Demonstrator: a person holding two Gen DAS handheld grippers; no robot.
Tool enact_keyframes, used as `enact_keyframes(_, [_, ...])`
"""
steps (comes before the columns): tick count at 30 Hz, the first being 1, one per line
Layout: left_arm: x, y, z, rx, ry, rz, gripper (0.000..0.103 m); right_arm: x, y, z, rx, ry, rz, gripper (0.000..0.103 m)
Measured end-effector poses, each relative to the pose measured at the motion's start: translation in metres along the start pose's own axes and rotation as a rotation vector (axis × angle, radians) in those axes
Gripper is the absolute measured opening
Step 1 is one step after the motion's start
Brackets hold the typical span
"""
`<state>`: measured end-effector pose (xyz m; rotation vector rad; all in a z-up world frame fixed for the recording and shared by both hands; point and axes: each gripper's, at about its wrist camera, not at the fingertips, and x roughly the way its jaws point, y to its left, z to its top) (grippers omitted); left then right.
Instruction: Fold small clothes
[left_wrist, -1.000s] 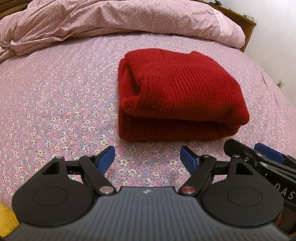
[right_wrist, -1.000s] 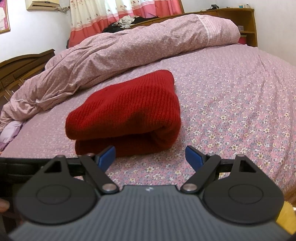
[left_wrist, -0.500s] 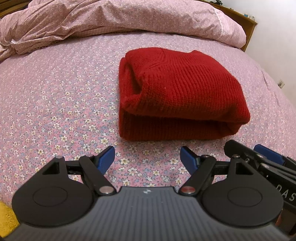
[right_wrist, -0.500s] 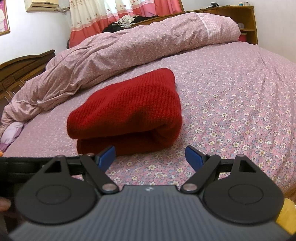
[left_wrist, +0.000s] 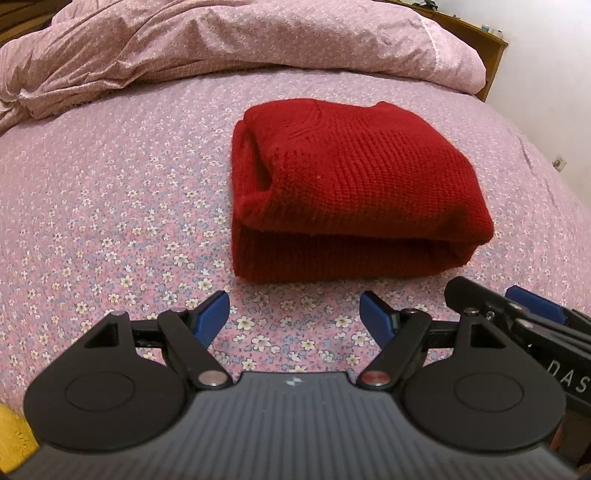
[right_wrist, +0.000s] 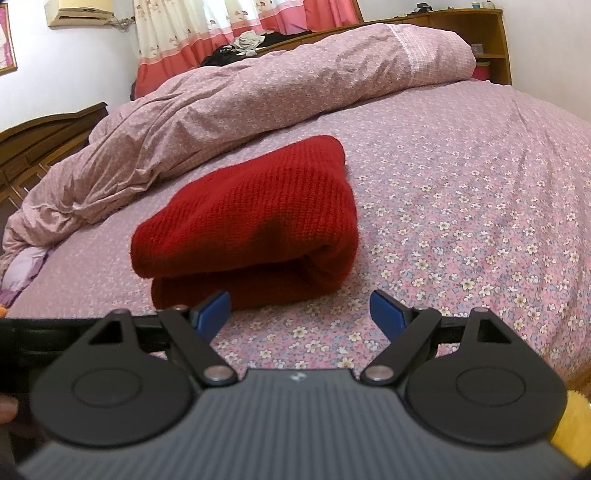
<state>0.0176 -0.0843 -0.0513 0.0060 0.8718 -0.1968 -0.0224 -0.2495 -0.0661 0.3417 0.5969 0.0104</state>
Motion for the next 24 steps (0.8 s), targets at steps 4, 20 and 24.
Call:
enact_keyframes(4, [0.0011, 0.0012, -0.0007, -0.013, 0.002, -0.015, 0.081, -0.0009, -0.0003, -0.0006, 0.007, -0.002, -0.003, 0.085])
enact_keyframes(20, [0.0035, 0.0037, -0.0017, -0.015, 0.016, -0.021, 0.081, 0.0004, 0.0007, -0.001, 0.007, 0.001, -0.007, 0.085])
enact_keyframes(24, [0.0051, 0.0041, -0.0011, -0.017, 0.023, -0.021, 0.081, 0.0015, 0.0009, -0.0017, 0.006, 0.004, -0.007, 0.085])
